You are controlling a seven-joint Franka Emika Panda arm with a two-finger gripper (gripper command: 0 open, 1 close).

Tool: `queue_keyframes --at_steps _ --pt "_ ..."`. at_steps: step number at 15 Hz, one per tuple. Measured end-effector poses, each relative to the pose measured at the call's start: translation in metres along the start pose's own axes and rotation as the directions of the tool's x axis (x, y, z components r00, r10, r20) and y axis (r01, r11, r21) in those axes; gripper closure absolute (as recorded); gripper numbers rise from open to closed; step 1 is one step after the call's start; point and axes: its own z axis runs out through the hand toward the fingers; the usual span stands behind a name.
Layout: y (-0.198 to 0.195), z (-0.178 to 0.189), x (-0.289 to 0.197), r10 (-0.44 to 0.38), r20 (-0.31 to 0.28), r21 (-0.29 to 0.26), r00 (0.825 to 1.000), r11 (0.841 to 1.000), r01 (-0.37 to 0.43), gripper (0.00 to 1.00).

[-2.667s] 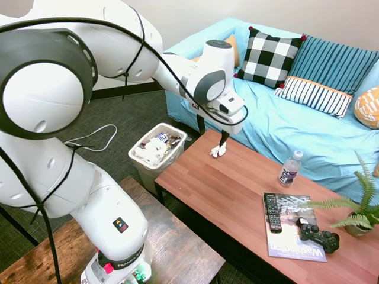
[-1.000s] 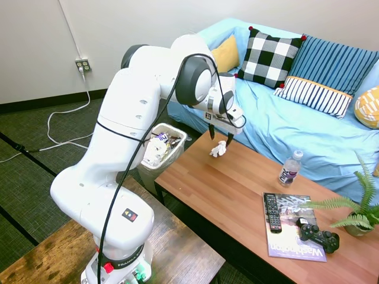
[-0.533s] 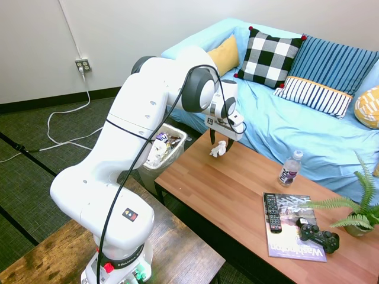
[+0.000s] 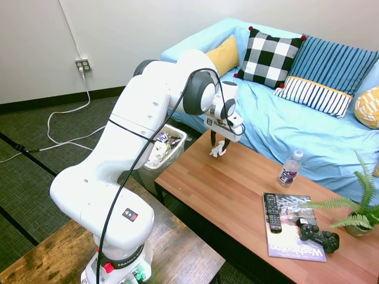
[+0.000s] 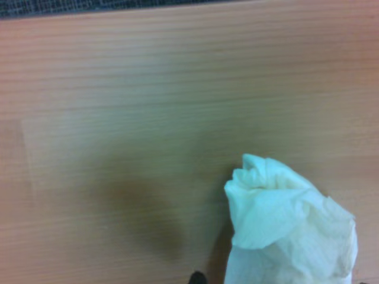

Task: Throw the tissue in the trash bin

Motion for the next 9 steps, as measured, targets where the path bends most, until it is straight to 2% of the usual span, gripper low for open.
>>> queue_keyframes --at_steps 9 --pt "0.0027 -0.0010 0.0052 0.032 0.056 0.002 0.998 0.999 -0.032 1.00"
